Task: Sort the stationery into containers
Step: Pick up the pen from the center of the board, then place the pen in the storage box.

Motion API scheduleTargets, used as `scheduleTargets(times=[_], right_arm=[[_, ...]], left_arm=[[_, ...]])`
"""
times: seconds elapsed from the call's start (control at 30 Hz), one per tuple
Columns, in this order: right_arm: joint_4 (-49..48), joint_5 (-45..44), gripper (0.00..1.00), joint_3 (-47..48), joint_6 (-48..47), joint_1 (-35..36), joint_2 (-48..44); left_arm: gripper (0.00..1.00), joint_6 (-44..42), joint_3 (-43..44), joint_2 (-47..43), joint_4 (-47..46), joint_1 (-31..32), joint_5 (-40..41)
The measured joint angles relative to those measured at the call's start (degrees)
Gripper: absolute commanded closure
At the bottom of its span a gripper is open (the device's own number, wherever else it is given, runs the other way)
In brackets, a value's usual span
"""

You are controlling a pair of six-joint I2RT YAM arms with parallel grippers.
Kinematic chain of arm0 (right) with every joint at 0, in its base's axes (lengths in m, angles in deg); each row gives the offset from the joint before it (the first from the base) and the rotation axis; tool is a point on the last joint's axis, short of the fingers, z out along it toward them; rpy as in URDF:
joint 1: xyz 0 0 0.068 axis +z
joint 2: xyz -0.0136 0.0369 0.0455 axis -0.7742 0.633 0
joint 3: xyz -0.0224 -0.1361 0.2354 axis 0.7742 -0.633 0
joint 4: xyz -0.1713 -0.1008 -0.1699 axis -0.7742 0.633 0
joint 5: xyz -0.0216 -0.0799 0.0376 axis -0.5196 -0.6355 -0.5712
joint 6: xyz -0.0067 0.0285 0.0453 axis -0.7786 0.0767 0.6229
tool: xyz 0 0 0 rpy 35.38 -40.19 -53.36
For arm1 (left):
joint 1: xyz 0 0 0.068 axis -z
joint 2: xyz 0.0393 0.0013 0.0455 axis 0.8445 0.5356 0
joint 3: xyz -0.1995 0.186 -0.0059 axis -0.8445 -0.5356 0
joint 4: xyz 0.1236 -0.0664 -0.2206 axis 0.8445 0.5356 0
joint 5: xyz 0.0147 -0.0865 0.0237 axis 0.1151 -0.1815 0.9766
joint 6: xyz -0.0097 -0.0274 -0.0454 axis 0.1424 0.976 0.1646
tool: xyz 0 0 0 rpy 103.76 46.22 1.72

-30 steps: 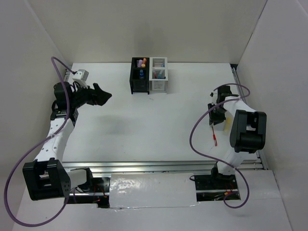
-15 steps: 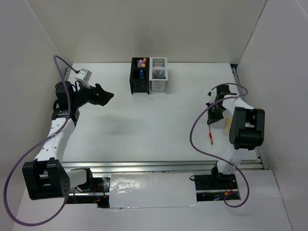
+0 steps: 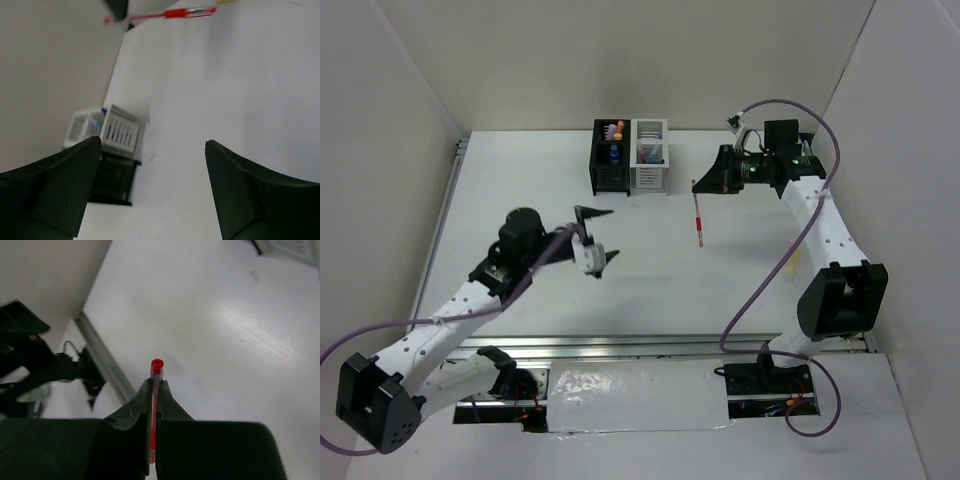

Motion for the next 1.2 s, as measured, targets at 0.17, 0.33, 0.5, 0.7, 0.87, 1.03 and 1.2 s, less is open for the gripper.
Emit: scheduleTargets(times=[0.17, 0.33, 0.5, 0.7, 0.87, 1.03, 1.2], right_arm=[[-3.3, 7.9, 1.00, -6.4, 9.8, 1.8, 1.8], [-6.7, 11.0, 1.00, -12.5, 20.5, 6.1, 1.9], [-12.0, 11.9, 1.00, -13.1, 28.1, 9.4, 1.9], [-12.8, 10.8, 1.00, -13.1, 31.4, 11.9, 2.6], [-12.8, 9.6, 1.00, -13.0, 32.6, 12.7, 4.2], [-12.8, 8.7, 1.00, -12.5, 33.0, 13.2, 5.2], [-12.7, 8.5, 1.00, -11.6, 33.0, 13.6, 5.7]], left_arm=[[0.03, -23.3, -9.5, -2.4, -3.4, 11.4, 2.8], [0.03, -38.6, -11.4, 1.4, -8.1, 16.2, 4.8], [0.02, -46.1, -11.1, 5.8, -13.3, 19.8, 5.5], [0.04, -52.0, -10.8, 7.6, -14.5, 21.9, 4.9], [0.12, -54.6, -9.3, 8.0, -14.3, 22.8, 4.6], [0.38, -56.4, -7.3, 8.8, -12.9, 24.2, 4.5], [0.46, -58.9, -5.4, 9.8, -9.3, 24.8, 4.5]])
